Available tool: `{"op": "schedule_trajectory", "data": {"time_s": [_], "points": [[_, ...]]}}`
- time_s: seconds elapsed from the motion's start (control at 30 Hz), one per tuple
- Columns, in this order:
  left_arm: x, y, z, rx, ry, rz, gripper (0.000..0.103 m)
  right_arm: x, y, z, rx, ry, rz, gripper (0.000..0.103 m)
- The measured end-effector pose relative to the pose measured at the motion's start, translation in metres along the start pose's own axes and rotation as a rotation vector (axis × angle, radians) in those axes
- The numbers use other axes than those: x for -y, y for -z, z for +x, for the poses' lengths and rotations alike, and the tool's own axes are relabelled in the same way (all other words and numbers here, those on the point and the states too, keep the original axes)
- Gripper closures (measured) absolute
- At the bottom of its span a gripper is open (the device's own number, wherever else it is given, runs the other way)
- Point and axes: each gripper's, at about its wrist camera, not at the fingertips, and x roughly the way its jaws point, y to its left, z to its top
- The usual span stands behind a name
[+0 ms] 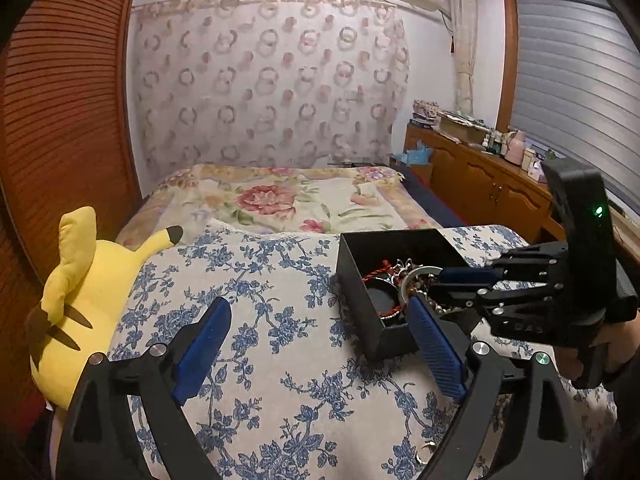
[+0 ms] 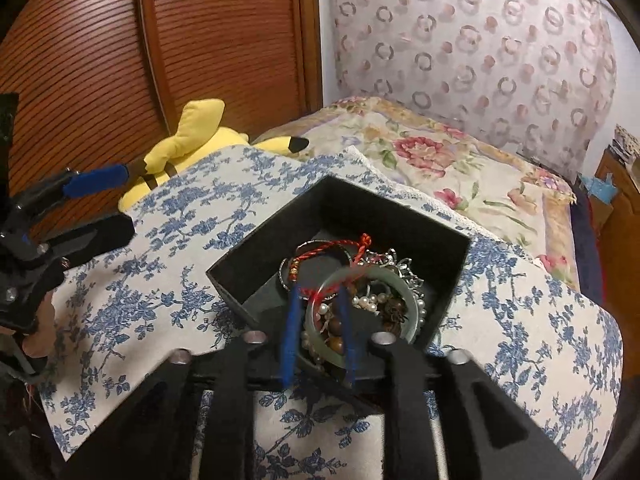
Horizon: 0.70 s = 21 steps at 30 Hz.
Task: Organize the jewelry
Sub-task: 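Open the right gripper over the box to drop the jade bangle and red bracelet, then grasp the gold ring with the left gripper while the right grasps the pearl strand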
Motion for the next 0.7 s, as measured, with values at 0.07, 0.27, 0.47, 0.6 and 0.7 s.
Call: {"op": "schedule_trajectory", "data": {"time_s": [0.07, 0.27, 0.47, 0.6, 0.7], "points": [[0.001, 0.002, -0.002, -0.001, 0.004, 0.002, 0.015, 0.001, 0.003, -0.010, 0.020, -0.004, 0.003, 0.077], [0.008, 0.013, -0.010, -0.013, 0.027, 0.011, 0.014, -0.002, 0.023, -0.058, 0.088, -0.017, 0.019, 0.077], [0.020, 0.036, -0.018, -0.053, 0.071, 0.030, 0.014, -0.012, 0.068, -0.094, 0.101, -0.007, 0.043, 0.077], [0.029, 0.054, -0.020, -0.099, 0.112, 0.047, 0.014, -0.016, 0.103, -0.102, 0.067, 0.009, 0.068, 0.077], [0.035, 0.066, -0.020, -0.140, 0.156, 0.052, 0.016, -0.018, 0.126, -0.101, 0.037, 0.032, 0.083, 0.077]]}}
